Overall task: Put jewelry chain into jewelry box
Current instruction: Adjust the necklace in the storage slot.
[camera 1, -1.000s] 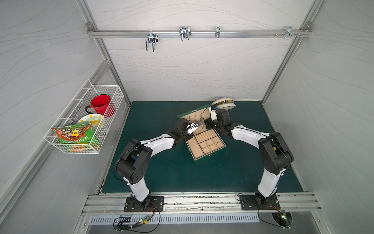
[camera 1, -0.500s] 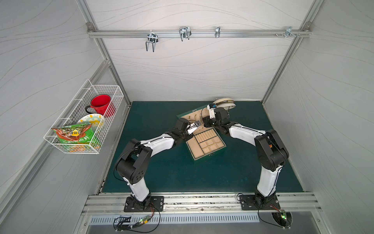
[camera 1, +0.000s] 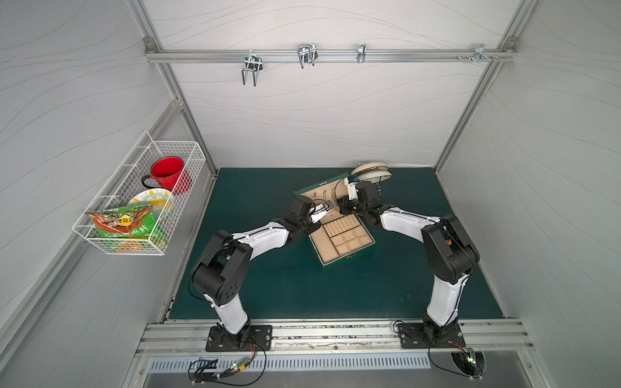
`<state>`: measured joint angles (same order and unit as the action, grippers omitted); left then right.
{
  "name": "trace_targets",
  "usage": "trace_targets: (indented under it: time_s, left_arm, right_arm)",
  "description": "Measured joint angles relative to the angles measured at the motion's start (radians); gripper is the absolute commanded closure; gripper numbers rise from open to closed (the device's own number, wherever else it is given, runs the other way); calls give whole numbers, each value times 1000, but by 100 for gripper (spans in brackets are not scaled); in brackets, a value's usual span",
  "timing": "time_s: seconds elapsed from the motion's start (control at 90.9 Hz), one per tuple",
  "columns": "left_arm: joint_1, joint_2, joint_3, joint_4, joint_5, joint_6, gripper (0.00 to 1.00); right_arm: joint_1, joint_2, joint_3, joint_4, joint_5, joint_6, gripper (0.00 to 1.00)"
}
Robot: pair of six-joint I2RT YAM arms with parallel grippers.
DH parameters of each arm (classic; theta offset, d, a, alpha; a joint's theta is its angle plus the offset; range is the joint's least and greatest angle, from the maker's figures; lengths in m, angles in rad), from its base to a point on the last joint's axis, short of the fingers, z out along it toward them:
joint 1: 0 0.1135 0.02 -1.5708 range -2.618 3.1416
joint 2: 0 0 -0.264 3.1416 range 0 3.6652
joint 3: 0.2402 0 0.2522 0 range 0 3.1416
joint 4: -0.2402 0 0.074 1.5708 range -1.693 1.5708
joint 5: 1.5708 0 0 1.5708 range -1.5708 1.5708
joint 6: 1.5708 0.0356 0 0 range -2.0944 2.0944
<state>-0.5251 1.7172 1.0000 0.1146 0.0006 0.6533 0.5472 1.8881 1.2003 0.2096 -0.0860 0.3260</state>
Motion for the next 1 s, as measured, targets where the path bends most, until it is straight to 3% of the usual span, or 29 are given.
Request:
trace_targets:
  time_s: [0.275,0.429,0.814,1.002]
  left_arm:
    - [0,0,0,0,-7,-2,100]
    - [0,0,0,0,-8,-2,100]
    - [0,0,0,3,-23,-24,100]
    - [-1,-13,0,9,-19,-65,57]
  right_arm:
    - [0,-5,-3,0,0,0,78]
    - [0,-13,-3,0,1,4,65]
    - [0,-137,-88,16,8,21,45]
    - [0,-267,-200,28,7,22,32]
